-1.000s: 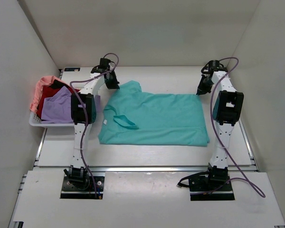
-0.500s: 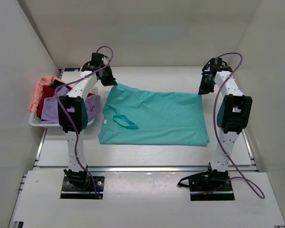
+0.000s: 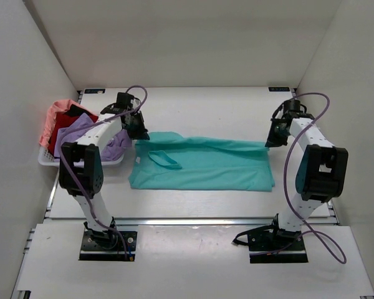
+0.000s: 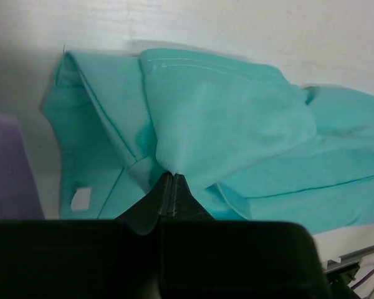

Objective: Fold and stack the t-shirts
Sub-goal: Fold the other side of the tshirt into a rectangle

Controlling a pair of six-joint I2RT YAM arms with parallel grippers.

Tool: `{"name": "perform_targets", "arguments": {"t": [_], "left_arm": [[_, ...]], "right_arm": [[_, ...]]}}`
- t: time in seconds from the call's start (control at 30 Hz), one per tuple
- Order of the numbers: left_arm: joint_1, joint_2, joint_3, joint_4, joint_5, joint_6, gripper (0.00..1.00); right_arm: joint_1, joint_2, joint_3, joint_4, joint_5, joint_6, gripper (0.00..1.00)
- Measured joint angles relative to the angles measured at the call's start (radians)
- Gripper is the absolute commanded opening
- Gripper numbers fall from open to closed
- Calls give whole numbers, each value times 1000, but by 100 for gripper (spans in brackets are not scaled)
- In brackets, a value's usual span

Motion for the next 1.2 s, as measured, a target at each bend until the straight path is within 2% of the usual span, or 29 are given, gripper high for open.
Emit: {"name": "perform_targets", "arguments": {"t": [0.27, 0.53, 1.1, 1.13, 1.17, 1.2], "left_arm": [[-26, -163, -135, 15, -9, 6, 0], [-47, -247, -268, 23, -23, 7, 0], [-58, -342, -355, -4, -87, 2, 0], [-59, -343, -359, -2, -88, 2, 10], [-59, -345, -366, 2, -89, 5, 24], [-60, -347, -375, 1, -90, 8, 30]], "right_arm": [[-32, -80, -155, 87, -5, -14, 0], [-32, -129, -275, 130, -10, -25, 0], [-88, -153, -313, 145, 4, -32, 0], [-92, -157, -317, 143, 3, -31, 10], [-93, -162, -323, 142, 3, -28, 17], [-93, -168, -332, 140, 6, -25, 29]]}}
